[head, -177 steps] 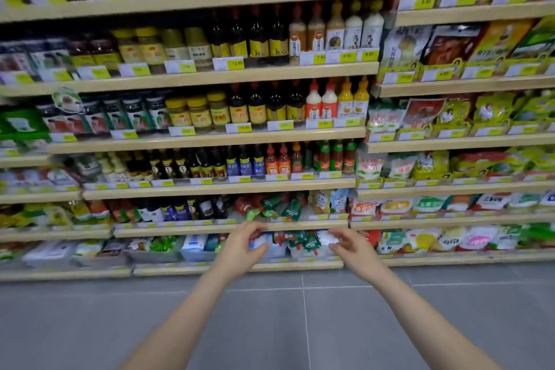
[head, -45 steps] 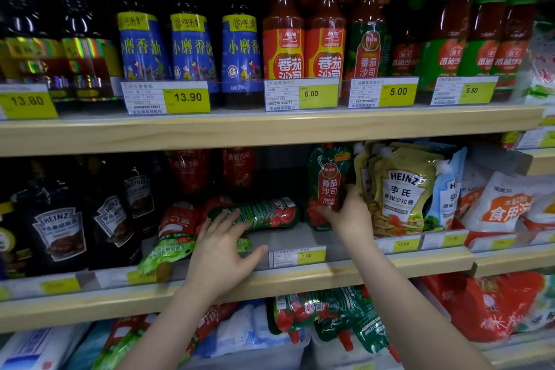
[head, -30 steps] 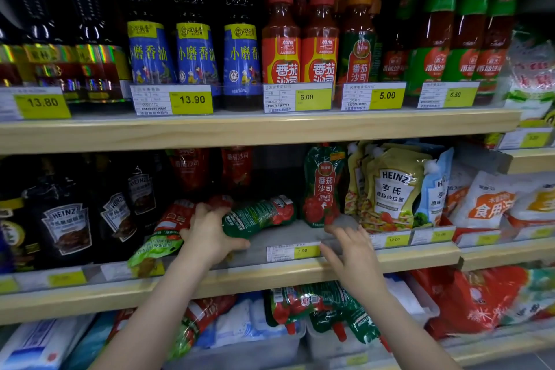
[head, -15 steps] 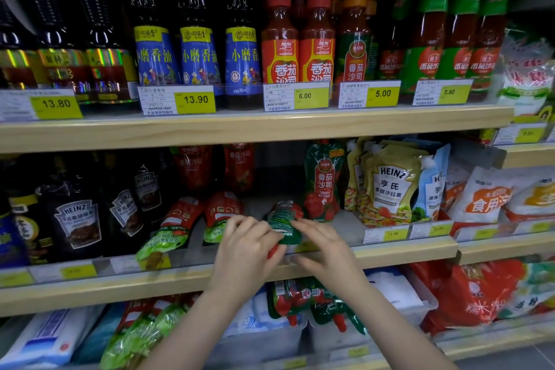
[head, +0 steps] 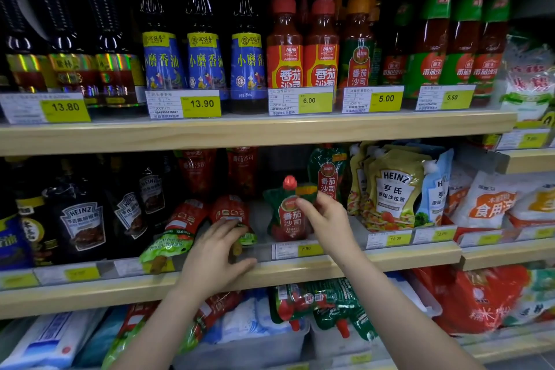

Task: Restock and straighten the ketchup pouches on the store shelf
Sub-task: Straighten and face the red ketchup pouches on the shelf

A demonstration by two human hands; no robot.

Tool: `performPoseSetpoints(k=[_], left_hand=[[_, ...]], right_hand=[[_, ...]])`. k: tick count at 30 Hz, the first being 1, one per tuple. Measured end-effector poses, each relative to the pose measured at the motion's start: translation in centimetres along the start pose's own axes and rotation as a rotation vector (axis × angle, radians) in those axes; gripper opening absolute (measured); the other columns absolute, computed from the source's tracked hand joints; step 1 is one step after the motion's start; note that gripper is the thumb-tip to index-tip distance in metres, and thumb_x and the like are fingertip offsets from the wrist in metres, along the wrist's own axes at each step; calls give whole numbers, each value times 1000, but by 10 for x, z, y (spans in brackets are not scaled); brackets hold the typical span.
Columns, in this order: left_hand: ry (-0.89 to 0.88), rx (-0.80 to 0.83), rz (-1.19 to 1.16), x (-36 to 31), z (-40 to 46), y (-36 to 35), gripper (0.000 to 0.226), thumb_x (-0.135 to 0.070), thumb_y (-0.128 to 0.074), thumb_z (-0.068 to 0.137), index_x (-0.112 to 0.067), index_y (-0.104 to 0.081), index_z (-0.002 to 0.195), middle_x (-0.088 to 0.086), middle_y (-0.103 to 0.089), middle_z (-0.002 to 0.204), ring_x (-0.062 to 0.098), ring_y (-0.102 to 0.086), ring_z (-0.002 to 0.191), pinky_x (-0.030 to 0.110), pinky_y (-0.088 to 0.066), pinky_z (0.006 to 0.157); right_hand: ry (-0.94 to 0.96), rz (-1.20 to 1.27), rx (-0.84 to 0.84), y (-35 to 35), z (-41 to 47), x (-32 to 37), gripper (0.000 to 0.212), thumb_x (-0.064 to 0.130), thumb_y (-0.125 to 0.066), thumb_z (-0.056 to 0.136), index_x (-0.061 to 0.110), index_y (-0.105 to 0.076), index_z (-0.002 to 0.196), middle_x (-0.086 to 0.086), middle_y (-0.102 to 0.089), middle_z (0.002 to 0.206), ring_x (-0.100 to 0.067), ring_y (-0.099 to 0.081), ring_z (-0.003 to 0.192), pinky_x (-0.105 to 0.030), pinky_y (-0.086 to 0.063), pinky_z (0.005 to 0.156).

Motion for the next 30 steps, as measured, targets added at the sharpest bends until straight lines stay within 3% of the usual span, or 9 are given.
performPoseSetpoints(k=[2,4,7,8,10,13,16,20,30], left_hand=[[15,-70,-22,-1,-3,-2,61,-56,-65,75,-25,-56,127,-1,-50,139,22,-40,132,38,-32,109],[15,-135,3,-1,-4,-1,56,-52,-68,75,-23,-60,122,0,-55,133,24,-47,127,39,-37,105],[10,-168,22,-2,-5,-1,53,-49,-71,74,-21,-62,119,2,-59,129,26,-52,121,42,-42,101],[11,-173,30,-1,-6,-2,53,-49,-71,74,-21,-62,119,2,-59,128,25,-53,120,42,-43,100],[14,-187,45,0,-7,-3,54,-51,-68,75,-21,-62,119,2,-60,128,25,-55,118,42,-45,97],[19,-212,64,0,-8,-4,56,-59,-53,78,-21,-63,118,2,-61,125,24,-58,115,41,-47,93],[19,-249,48,0,-9,-3,54,-59,-44,83,-21,-64,116,3,-63,123,24,-59,113,39,-47,91],[15,-290,30,0,-9,-2,47,-53,-41,88,-21,-66,112,2,-65,120,24,-60,111,38,-48,89],[-2,-330,45,0,-8,-2,42,-49,-46,87,-22,-67,111,1,-66,119,22,-61,110,34,-48,84]], right_hand=[[-133,78,-20,-6,11,-11,34,41,-54,88,12,-62,105,-8,-69,104,-17,-64,98,-43,-53,86],[-253,85,-32,-12,18,-22,56,44,-50,89,1,-49,125,-17,-56,128,-28,-51,121,-48,-41,103],[-279,95,-52,-18,19,-29,54,45,-49,90,3,-47,124,-12,-51,133,-28,-45,126,-48,-34,108],[-269,92,-62,-18,17,-30,48,46,-51,89,11,-48,122,-8,-51,130,-25,-45,125,-45,-34,109],[-227,-15,-109,-15,7,-31,63,50,-58,82,16,-40,133,-5,-51,133,-21,-46,124,-36,-39,103],[-156,-344,-171,-14,-9,-30,80,54,-72,66,20,-39,130,1,-55,125,-18,-54,112,-37,-49,87],[-151,-496,-168,-19,-10,-32,73,43,-78,66,17,-39,122,-4,-58,119,-25,-57,106,-38,-48,81],[-141,-473,-175,-24,4,-31,63,31,-78,70,10,-42,117,-10,-60,115,-30,-59,104,-39,-50,81],[-173,-497,-190,-37,35,-40,57,21,-74,76,4,-40,118,-18,-55,119,-37,-56,106,-42,-48,82]])
Point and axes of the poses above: each hand's wrist, its own z-axis towards the middle knuckle, its own y-axis out of the back of the hand, x = y × z, the point moved 8 cm from there along z, towards the middle knuckle
